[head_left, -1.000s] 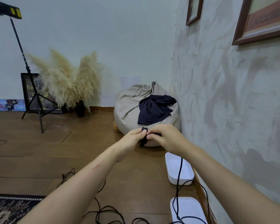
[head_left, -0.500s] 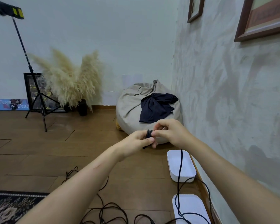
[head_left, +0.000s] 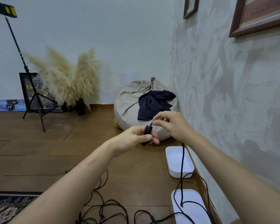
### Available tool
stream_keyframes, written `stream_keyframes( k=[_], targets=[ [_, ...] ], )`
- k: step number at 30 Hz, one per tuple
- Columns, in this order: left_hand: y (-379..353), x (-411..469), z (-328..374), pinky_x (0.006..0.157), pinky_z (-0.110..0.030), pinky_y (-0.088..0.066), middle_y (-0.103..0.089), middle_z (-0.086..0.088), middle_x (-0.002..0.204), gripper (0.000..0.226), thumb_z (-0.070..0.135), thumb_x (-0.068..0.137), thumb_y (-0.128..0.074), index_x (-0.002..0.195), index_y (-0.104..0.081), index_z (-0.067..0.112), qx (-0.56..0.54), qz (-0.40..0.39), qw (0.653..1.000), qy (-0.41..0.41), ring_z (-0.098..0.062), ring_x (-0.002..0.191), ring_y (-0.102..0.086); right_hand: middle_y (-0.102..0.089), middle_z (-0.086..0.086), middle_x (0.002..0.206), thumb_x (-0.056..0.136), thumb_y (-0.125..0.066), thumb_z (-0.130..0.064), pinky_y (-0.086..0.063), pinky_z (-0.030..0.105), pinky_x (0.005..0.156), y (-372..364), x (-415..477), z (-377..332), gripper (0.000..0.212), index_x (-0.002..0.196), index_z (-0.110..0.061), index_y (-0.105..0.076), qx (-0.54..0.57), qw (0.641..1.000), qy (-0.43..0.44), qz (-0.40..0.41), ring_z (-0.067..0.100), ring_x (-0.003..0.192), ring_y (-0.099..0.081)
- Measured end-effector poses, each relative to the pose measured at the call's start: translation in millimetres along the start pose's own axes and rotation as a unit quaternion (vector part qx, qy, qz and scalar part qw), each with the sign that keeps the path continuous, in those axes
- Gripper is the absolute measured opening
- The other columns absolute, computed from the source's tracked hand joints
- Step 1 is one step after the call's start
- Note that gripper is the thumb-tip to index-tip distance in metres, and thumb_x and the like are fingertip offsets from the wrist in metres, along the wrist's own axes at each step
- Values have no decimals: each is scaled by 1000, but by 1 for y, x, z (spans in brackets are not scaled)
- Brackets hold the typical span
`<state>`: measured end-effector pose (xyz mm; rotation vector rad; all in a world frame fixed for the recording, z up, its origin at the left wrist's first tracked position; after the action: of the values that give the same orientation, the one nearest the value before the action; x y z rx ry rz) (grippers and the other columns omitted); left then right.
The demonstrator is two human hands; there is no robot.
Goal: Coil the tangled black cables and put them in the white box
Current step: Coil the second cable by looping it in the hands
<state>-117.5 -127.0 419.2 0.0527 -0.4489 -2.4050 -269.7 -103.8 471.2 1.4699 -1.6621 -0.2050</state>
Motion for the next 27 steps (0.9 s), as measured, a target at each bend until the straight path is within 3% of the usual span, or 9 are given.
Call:
stream_keyframes(
  k=[3, 5, 8, 12, 15, 17, 20, 23, 27],
  targets=[
    [-2, -4, 0, 106, -34, -44, -74, -12, 120, 26, 14, 107, -52, 128, -62, 4, -11, -17, 1000, 9, -33, 125, -60, -69, -4, 81, 88, -78, -29, -45, 24, 69, -4, -2, 10, 4, 86, -29, -74, 76, 996, -42, 3, 7, 71, -54],
    [-2, -5, 2, 108, -40, -42, -73, -13, 122, 27, 16, 106, -53, 129, -62, 4, -40, -22, 999, 8, -29, 118, -63, -66, 1, 79, 90, -76, -24, -45, 23, 65, -7, -3, 9, 3, 91, -21, -75, 124, 991, -56, -8, 8, 69, -53],
    [2, -5, 10, 121, -50, -32, -72, -14, 122, 28, 18, 102, -56, 126, -64, 7, -117, -24, 993, 2, -22, 122, -63, -69, 6, 83, 98, -67, -17, -48, 25, 70, -10, -5, 9, 9, 102, -15, -75, 191, 979, -76, -17, 9, 73, -57],
    [6, -4, 19, 114, -32, -44, -73, -12, 117, 22, 8, 105, -50, 123, -63, 5, -180, -11, 983, -25, -23, 123, -63, -77, -5, 97, 106, -54, -13, -55, 21, 81, -27, -8, 12, 26, 124, -23, -70, 231, 968, -92, -26, 7, 93, -68],
    [12, -5, 15, 102, -26, -51, -72, -12, 118, 25, 8, 105, -51, 126, -63, 2, -190, 15, 982, -21, -18, 109, -68, -72, -19, 92, 109, -44, -11, -54, 24, 68, -50, -11, 15, 40, 139, -34, -58, 194, 974, -105, -59, 8, 74, -64],
    [17, -5, 13, 104, -30, -49, -70, -15, 121, 28, 12, 104, -55, 129, -63, 1, -186, 23, 982, -29, -18, 106, -66, -69, -17, 104, 110, -40, -11, -56, 33, 68, -61, -12, 16, 49, 140, -48, -49, 170, 977, -110, -73, 15, 70, -61],
    [26, -6, 14, 103, -32, -51, -68, -17, 124, 27, 10, 105, -53, 129, -62, 1, -201, 37, 978, -38, -22, 110, -64, -70, -9, 105, 110, -38, -13, -56, 32, 66, -69, -14, 9, 48, 133, -56, -41, 183, 973, -111, -84, 18, 67, -64],
    [33, -7, 23, 105, -36, -50, -72, -13, 118, 24, 9, 103, -51, 124, -61, 3, -233, 63, 969, -47, -22, 111, -66, -76, 5, 92, 112, -36, -31, -56, 33, 63, -75, -18, 4, 27, 133, -37, -52, 174, 972, -115, -111, 21, 67, -69],
    [26, -3, 18, 86, -31, -50, -75, -7, 115, 20, 10, 106, -48, 121, -62, 7, -232, 89, 968, -39, -16, 104, -68, -71, 9, 71, 112, -33, -32, -53, 30, 54, -98, -25, 0, 30, 123, -12, -54, 164, 959, -180, -146, 18, 55, -64]
  ],
)
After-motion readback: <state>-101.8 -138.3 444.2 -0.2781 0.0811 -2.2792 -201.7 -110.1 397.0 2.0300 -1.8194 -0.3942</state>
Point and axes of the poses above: each hand's wrist, its own x-axis towards the middle knuckle, its own y-axis out of the back of the hand, z = x × y, the point moved 7 cm from there along x, towards the middle knuckle
